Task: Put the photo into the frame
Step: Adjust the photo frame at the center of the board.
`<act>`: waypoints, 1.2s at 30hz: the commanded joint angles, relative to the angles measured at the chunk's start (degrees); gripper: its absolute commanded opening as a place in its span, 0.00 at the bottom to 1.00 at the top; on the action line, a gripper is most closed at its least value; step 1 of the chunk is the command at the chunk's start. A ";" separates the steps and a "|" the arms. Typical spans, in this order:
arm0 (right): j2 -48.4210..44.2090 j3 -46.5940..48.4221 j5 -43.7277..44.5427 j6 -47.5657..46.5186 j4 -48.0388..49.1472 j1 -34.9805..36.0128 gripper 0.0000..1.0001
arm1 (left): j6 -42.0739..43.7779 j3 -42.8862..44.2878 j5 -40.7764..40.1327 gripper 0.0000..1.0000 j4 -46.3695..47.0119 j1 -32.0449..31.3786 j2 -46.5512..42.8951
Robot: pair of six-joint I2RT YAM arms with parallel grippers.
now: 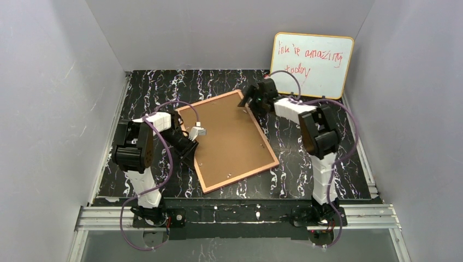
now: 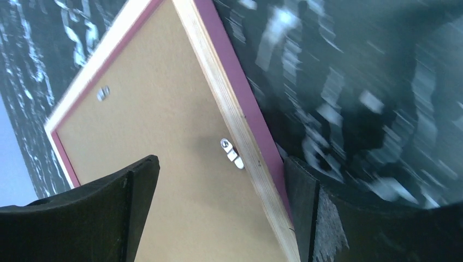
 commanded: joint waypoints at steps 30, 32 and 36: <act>-36.69 -20.93 -1.13 0.97 -14.04 -0.34 0.99 | -16.88 40.01 -7.09 0.36 -2.62 17.65 13.97; -39.61 -27.28 -3.04 4.11 -12.07 -0.32 0.99 | -22.34 41.19 -10.06 0.34 4.84 19.53 16.12; -42.60 -35.01 -6.03 7.77 -8.86 -0.32 0.99 | -26.36 40.90 -11.21 0.32 11.94 20.17 18.94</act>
